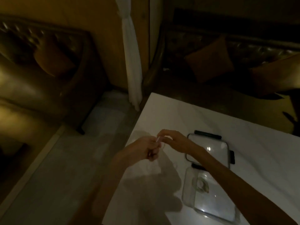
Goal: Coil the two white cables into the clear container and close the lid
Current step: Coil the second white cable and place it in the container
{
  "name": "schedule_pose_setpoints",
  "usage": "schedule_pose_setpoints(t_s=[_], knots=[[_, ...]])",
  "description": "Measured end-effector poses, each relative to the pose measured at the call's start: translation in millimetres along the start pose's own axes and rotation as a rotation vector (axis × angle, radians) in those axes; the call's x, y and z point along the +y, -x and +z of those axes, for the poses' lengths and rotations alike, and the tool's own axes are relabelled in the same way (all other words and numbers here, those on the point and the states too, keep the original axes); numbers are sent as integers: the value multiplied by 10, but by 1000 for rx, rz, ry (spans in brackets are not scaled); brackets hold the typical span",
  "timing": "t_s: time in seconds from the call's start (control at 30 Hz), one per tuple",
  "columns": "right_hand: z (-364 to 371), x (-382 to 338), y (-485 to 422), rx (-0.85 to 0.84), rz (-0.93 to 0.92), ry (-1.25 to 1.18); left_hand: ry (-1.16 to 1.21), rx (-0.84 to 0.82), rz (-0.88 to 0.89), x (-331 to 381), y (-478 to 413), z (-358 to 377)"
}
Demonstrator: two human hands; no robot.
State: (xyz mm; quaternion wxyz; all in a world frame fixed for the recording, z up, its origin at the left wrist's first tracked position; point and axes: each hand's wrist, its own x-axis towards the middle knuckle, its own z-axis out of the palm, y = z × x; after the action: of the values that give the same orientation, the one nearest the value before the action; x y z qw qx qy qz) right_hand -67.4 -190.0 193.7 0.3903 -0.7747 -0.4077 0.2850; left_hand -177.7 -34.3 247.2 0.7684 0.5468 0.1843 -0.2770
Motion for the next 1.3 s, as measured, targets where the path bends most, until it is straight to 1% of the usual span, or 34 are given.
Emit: schedule_pose_setpoints(t_s=[0.1, 0.13, 0.17, 0.23, 0.3, 0.33, 0.37, 0.43, 0.47, 0.5, 0.53, 0.57, 0.6, 0.67, 0.73, 0.77, 0.8, 0.83, 0.87, 0.93, 0.97, 1.0, 1.07, 1.1, 1.13, 1.2, 1.23, 1.27, 1.3], knots=[[-565, -587, 300, 155, -60, -224, 110, -346, 158, 571, 298, 373], [-712, -748, 417, 232, -90, -303, 159, -423, 200, 764, 355, 531], [-818, -897, 522, 305, -106, -391, 206, -472, 255, 956, 396, 696], [-900, -1137, 718, 410, -93, -575, 269, -498, 417, 1327, 415, 1024], [-874, -1311, 937, 462, -89, -649, 244, -425, 612, 1661, 372, 1328], [-861, -1375, 1060, 469, -84, -627, 168, -345, 715, 1799, 334, 1452], [-863, -1422, 1200, 469, -82, -585, 33, -235, 823, 1910, 288, 1558], [-944, -1523, 1522, 468, -62, -466, -350, -10, 988, 2025, 184, 1710], [-1026, -1578, 1696, 469, -47, -364, -552, 62, 1044, 2022, 129, 1764], [-1130, -1648, 1873, 487, -39, -225, -727, 96, 1088, 1977, 82, 1815], [-1251, -1739, 2048, 537, -51, -58, -838, 97, 1114, 1908, 61, 1871], [-1389, -1827, 2219, 627, -86, 98, -862, 62, 1118, 1816, 68, 1944], [-1535, -1898, 2379, 753, -135, 236, -820, 8, 1113, 1711, 103, 2029], [-1839, -2011, 2611, 1009, -252, 453, -657, -141, 1105, 1519, 224, 2247], [-2134, -2062, 2735, 1184, -298, 489, -539, -309, 1076, 1393, 416, 2543], [-2260, -2066, 2750, 1242, -298, 471, -497, -362, 1058, 1361, 509, 2689], [-2346, -2068, 2736, 1270, -283, 421, -447, -400, 1047, 1362, 586, 2821], [-2397, -2063, 2691, 1264, -262, 332, -383, -441, 1046, 1397, 646, 2932], [-2397, -2052, 2623, 1216, -233, 212, -311, -490, 1051, 1459, 693, 3014], [-2228, -1989, 2443, 1029, -165, -47, -151, -575, 1044, 1637, 735, 3116], [-2086, -1947, 2357, 938, -126, -133, -60, -588, 1018, 1758, 709, 3140], [-1931, -1903, 2303, 857, -89, -179, 37, -576, 980, 1891, 645, 3145], [-1662, -1823, 2295, 720, -21, -208, 171, -468, 942, 2160, 458, 3095], [-1568, -1785, 2335, 670, 11, -176, 166, -377, 953, 2245, 347, 3028], [-1519, -1758, 2393, 651, 28, -91, 91, -267, 973, 2284, 252, 2946], [-1596, -1764, 2532, 706, 36, 179, -237, -58, 985, 2188, 85, 2777], [-1709, -1788, 2591, 781, 30, 338, -376, -27, 968, 2054, 3, 2734], [-1858, -1829, 2637, 885, 7, 476, -464, -43, 910, 1911, -41, 2741], [-2017, -1880, 2668, 992, -36, 546, -536, -89, 825, 1777, -51, 2767]])
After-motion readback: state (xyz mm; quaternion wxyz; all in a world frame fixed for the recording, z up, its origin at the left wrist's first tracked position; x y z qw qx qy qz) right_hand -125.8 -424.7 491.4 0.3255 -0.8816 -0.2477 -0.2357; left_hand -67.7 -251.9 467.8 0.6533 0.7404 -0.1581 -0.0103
